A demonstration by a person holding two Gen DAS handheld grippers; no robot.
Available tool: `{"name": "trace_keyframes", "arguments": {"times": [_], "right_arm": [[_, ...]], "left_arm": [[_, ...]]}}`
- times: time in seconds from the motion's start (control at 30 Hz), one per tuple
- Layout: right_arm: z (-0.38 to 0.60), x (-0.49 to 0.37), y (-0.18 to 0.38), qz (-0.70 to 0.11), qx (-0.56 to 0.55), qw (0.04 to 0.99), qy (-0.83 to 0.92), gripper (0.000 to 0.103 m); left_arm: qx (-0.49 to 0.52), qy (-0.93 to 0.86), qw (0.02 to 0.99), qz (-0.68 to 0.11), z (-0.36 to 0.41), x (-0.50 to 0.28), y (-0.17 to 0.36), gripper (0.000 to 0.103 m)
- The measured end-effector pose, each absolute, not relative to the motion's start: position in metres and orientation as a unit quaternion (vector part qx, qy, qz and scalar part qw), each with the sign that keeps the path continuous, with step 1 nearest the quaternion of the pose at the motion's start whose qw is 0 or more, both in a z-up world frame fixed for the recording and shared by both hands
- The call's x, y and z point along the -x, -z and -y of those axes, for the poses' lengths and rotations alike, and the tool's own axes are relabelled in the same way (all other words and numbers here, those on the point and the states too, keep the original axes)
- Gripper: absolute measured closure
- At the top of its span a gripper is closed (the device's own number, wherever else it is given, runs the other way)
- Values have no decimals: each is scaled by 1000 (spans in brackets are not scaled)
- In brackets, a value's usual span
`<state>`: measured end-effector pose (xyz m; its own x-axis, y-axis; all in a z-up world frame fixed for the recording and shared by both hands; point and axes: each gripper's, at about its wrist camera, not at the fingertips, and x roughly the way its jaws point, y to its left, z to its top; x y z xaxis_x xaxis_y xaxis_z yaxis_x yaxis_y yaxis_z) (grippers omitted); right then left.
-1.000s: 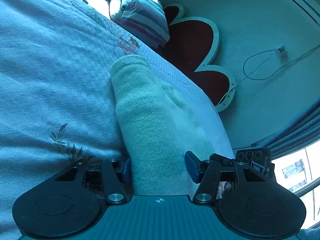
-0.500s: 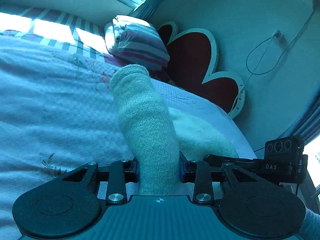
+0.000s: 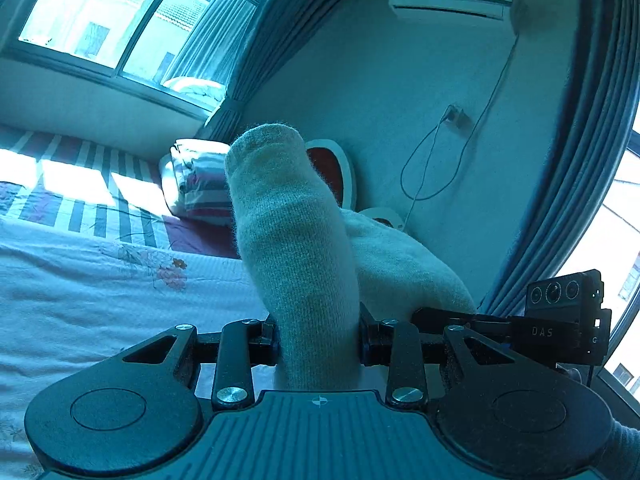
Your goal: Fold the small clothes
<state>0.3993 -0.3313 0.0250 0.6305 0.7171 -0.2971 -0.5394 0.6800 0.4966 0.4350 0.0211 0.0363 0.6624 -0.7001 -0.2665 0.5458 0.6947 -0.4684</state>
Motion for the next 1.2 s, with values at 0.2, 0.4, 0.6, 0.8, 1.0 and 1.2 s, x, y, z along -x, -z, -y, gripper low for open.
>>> {"name": "trace_keyframes", "arguments": {"times": [0.2, 0.4, 0.6, 0.8, 1.0, 1.2], "right_arm": [[287, -389, -46, -231, -179, 876, -383, 73], [238, -420, -32, -245, -195, 856, -411, 73], [206, -467, -10, -276, -205, 833, -434, 73], [184, -506, 24, -311, -213, 822, -428, 73], [170, -527, 57, -339, -226, 825, -392, 73], [166, -531, 88, -366, -243, 824, -358, 73]], "left_arm": [[177, 310, 908, -218, -77, -415, -54, 69], [185, 264, 916, -237, -125, -432, -43, 69], [199, 227, 916, -264, -154, -465, -11, 69], [221, 218, 904, -296, -172, -505, 38, 69], [229, 248, 882, -329, -183, -552, 79, 69], [232, 267, 858, -372, -184, -590, 122, 69]]}}
